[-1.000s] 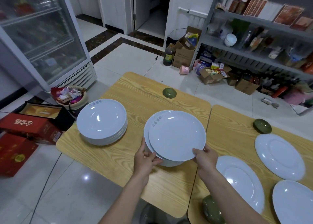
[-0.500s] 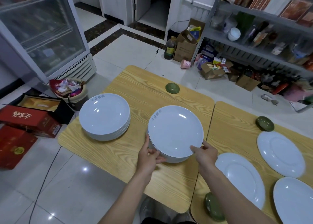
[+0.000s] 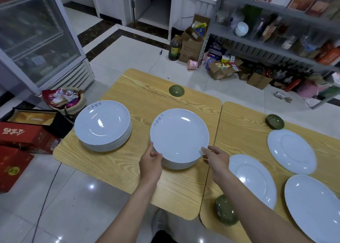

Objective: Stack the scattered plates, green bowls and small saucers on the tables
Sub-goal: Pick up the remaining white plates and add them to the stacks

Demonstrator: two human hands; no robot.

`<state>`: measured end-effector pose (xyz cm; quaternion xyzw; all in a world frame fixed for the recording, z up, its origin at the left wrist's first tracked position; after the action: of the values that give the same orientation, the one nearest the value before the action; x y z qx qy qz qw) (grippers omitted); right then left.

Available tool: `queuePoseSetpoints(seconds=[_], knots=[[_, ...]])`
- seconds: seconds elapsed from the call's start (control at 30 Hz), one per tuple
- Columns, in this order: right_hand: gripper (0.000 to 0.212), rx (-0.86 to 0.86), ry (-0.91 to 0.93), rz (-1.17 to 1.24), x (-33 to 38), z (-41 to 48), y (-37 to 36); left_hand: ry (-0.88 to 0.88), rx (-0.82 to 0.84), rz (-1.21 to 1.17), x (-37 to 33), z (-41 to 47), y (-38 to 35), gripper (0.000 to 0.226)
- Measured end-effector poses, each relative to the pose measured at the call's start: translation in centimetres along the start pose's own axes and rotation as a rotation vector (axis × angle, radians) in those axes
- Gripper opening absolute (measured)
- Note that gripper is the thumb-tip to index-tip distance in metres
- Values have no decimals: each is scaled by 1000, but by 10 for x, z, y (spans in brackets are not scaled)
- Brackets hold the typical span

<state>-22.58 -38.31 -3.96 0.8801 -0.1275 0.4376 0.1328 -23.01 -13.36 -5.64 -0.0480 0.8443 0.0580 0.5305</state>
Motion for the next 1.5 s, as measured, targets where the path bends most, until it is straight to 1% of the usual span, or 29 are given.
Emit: queuePoseSetpoints(seconds=[0.07, 0.1, 0.13, 0.23, 0.3, 0.33, 0.4, 0.43, 0.47, 0.53, 0.6, 0.73, 0.9, 1.0, 1.23, 1.5], knots=[[39, 56, 33, -29, 3, -4, 13, -159, -71, 295, -23, -10, -4, 41], [41, 93, 58, -66, 8, -8, 20, -249, -55, 432, -36, -16, -13, 38], [44, 136, 86, -114, 13, -13, 28, -330, 5, 555, -48, -24, -27, 38], [54, 243, 212, -314, 31, -35, 64, -526, 258, 877, -68, -48, -82, 46], [60, 253, 318, -537, 39, -52, 98, -617, 337, 1070, -74, -70, -120, 50], [62, 227, 377, -710, 42, -59, 117, -646, 362, 1145, -76, -81, -139, 52], [63, 112, 514, -1103, 44, -77, 157, -693, 408, 1267, -76, -105, -178, 54], [62, 50, 577, -1244, 45, -86, 176, -721, 425, 1319, -76, -118, -197, 55], [62, -10, 629, -1337, 44, -94, 195, -752, 435, 1364, -76, -131, -215, 55], [62, -134, 673, -1416, 39, -104, 239, -815, 437, 1427, -76, -159, -251, 56], [64, -192, 648, -1450, 31, -115, 282, -861, 441, 1453, -73, -188, -283, 57], [67, -303, 568, -1512, 14, -145, 364, -895, 481, 1466, -59, -239, -344, 58], [67, -292, 375, -1447, -20, -169, 451, -952, 504, 1482, -42, -295, -405, 58], [68, -308, 306, -1387, -33, -180, 492, -975, 556, 1501, -29, -320, -438, 60], [66, -377, 231, -1351, -51, -181, 566, -1056, 642, 1513, -15, -348, -521, 59], [66, -405, 201, -1318, -43, -144, 657, -1079, 706, 1515, 1, -355, -630, 60]])
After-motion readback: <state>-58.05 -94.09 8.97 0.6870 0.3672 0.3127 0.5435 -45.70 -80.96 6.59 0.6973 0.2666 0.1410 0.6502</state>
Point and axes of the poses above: each hand's wrist, its own z-axis towards the middle knuckle, its own y-axis out of the back of the hand, x = y × z, the point moved 7 cm from there along z, towards the middle knuckle, and after that the axes turned 8 degrees about x, right-handed, at the moved point
